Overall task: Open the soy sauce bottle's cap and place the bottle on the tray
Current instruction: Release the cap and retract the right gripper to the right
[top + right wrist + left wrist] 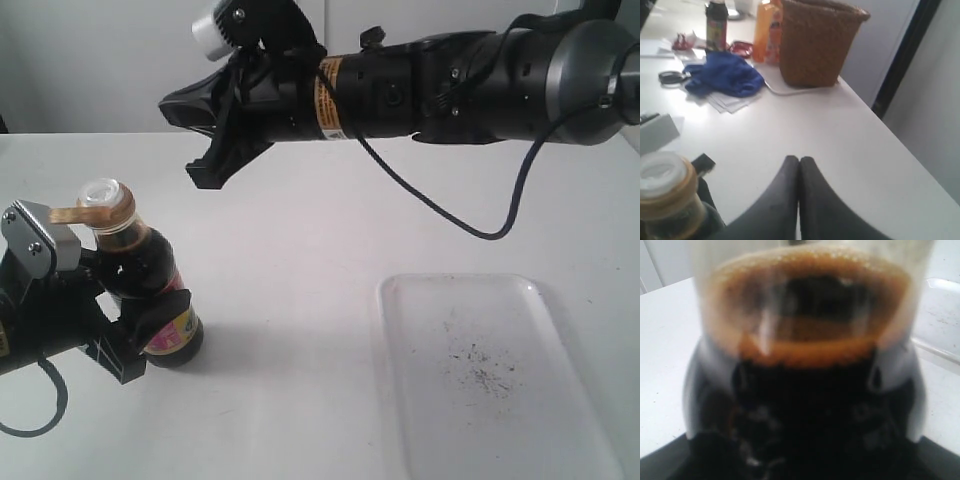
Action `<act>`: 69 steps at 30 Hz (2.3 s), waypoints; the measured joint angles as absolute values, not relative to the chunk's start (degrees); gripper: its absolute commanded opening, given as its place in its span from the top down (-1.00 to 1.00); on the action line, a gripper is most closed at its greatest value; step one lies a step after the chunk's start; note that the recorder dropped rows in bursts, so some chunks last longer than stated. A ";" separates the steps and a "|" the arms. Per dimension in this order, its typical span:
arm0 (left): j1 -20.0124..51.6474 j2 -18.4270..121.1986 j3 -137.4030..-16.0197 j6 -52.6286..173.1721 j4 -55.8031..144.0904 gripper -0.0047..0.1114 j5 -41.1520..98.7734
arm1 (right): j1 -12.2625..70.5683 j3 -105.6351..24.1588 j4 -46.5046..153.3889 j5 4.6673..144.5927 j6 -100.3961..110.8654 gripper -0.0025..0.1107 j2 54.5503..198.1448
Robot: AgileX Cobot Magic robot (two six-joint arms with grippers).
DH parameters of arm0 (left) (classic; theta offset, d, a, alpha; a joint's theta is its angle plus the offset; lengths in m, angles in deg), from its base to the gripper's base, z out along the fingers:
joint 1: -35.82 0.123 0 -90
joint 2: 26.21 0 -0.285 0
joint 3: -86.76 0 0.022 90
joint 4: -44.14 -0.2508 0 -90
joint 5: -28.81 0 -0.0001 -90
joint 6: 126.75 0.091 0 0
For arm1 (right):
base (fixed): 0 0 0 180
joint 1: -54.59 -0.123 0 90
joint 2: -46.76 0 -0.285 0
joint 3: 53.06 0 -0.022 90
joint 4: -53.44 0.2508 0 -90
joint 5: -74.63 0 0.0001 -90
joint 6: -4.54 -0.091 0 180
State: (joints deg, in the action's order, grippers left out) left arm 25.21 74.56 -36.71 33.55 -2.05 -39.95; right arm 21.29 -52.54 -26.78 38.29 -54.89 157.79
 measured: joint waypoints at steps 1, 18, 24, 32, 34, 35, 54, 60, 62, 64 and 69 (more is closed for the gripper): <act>25.21 74.56 -36.71 33.55 -2.05 0.92 -39.95 | 21.29 -52.54 -28.92 39.95 -56.25 0.96 157.58; 25.21 74.56 -36.71 33.55 -2.05 0.92 -39.95 | 21.37 -52.54 -46.82 93.54 -48.20 0.96 157.07; 25.21 74.56 -36.71 33.55 -2.05 0.92 -39.95 | 21.80 -52.54 -44.24 108.99 -38.12 0.96 157.07; 25.21 74.56 -36.71 32.81 -1.80 0.92 -39.95 | 29.50 -52.54 -10.07 118.57 -10.88 0.96 157.07; 25.21 74.56 -36.71 32.81 -1.80 0.92 -39.95 | 33.38 -52.54 7.10 121.10 0.77 0.96 157.01; 25.21 74.56 -36.71 32.81 -1.80 0.92 -39.95 | 34.47 -52.54 11.88 121.97 3.74 0.96 157.01; 25.21 74.56 -36.71 31.27 -1.23 0.92 -39.83 | 41.68 -52.54 58.00 131.17 21.88 0.96 153.62; 25.21 74.56 -36.71 31.05 -0.54 0.92 -39.72 | 47.76 -48.73 58.47 126.09 21.88 0.96 146.56; 25.21 74.56 -36.71 31.05 -0.38 0.92 -39.72 | 50.13 -47.44 58.47 125.13 21.92 0.96 144.57; 25.21 74.56 -36.71 31.05 -0.38 0.92 -39.72 | 52.35 -46.53 58.34 124.89 22.16 0.96 143.10; 25.21 74.56 -37.30 29.63 -0.53 0.92 -39.07 | 56.44 -43.53 58.34 122.14 22.19 0.96 139.89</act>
State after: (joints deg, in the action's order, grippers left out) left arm 25.21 74.56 -37.30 29.63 -0.53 -39.07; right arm 56.44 -43.53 58.34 122.14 22.19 139.89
